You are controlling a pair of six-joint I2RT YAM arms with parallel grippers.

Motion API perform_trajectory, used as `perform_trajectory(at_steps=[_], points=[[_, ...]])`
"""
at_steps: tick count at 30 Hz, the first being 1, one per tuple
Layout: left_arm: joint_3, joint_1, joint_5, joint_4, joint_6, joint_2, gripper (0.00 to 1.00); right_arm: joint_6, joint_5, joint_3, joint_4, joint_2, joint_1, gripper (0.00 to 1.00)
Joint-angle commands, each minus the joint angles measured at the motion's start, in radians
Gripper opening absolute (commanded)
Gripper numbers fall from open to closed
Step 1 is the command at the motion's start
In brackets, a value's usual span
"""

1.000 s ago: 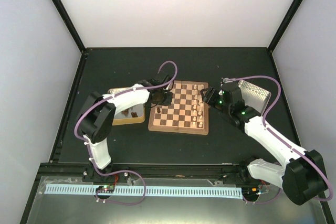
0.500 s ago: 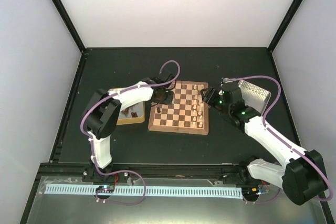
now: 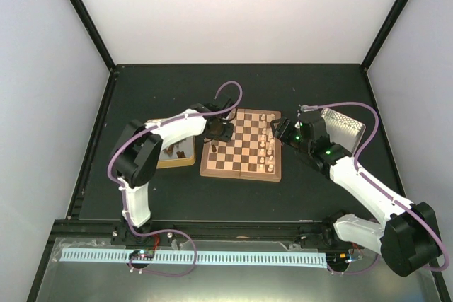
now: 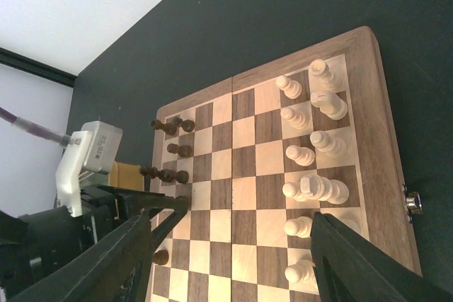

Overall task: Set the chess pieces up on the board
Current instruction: Place the chess piece on the chessboard, then pick up the chess piece from the storage box.

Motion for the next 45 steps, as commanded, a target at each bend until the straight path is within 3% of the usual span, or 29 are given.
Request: perform_trajectory(at_steps=[1, 6, 15, 19, 25, 28, 32, 45], points=[[0.047, 0.013, 0.041, -0.009, 0.004, -0.09, 0.43, -0.004, 0.021, -0.006, 0.009, -0.018, -0.006, 0.62], [-0.005, 0.055, -0.025, 0.0, -0.042, -0.202, 0.44, -0.007, 0.019, -0.004, 0.013, -0.015, -0.006, 0.62], [-0.258, 0.183, -0.167, 0.098, -0.188, -0.431, 0.45, -0.017, -0.006, -0.004, 0.029, -0.004, -0.005, 0.62], [-0.352, 0.249, -0.152, 0.107, -0.196, -0.482, 0.46, -0.029, -0.01, -0.011, 0.045, -0.007, -0.006, 0.66], [-0.431, 0.32, -0.141, 0.1, -0.191, -0.462, 0.43, -0.034, -0.001, -0.013, 0.046, -0.016, -0.006, 0.68], [-0.449, 0.35, -0.121, 0.117, -0.177, -0.432, 0.36, -0.027, -0.001, -0.016, 0.045, -0.016, -0.006, 0.68], [-0.437, 0.373, -0.062, 0.124, -0.133, -0.377, 0.27, -0.024, -0.007, -0.015, 0.041, -0.015, -0.007, 0.68], [-0.404, 0.399, -0.025, 0.158, -0.076, -0.296, 0.19, -0.018, -0.032, -0.018, 0.047, -0.011, -0.007, 0.64]])
